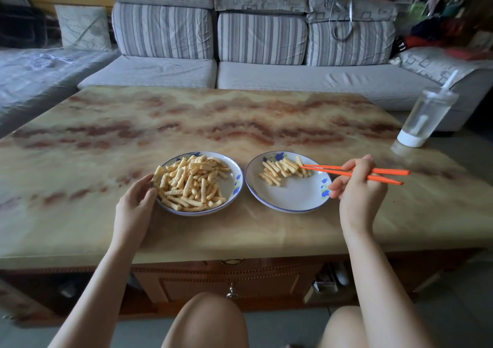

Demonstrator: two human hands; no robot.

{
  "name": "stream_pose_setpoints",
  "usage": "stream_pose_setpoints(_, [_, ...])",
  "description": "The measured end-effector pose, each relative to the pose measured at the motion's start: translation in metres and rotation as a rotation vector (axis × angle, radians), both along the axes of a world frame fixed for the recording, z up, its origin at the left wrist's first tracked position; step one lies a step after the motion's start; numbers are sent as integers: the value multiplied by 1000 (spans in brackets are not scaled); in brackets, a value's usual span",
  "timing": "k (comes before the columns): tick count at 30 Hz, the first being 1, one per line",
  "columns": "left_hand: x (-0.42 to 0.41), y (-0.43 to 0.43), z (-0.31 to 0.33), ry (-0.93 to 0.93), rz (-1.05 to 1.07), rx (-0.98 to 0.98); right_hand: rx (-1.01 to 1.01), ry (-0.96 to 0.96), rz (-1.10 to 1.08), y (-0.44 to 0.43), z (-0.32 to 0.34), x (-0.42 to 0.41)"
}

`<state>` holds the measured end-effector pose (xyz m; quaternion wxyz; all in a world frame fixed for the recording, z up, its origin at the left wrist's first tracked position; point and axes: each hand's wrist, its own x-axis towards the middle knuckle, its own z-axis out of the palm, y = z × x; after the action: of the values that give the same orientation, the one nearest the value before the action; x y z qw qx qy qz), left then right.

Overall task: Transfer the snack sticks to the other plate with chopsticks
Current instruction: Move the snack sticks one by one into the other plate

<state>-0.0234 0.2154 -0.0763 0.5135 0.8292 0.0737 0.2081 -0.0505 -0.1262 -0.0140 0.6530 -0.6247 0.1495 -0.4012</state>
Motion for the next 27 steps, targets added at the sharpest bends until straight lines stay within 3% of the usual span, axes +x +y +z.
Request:
stream_pose_setpoints(11, [-2, -1, 1, 9, 2, -14, -19, -75, 126, 20, 12, -10])
stream_pose_setpoints(19, [-3, -2, 3, 4, 4, -4, -49, 84, 492, 59, 9, -9])
stream_pose_setpoints(27, [-2, -2, 3, 8, 7, -14, -57, 176, 563, 68, 7, -10])
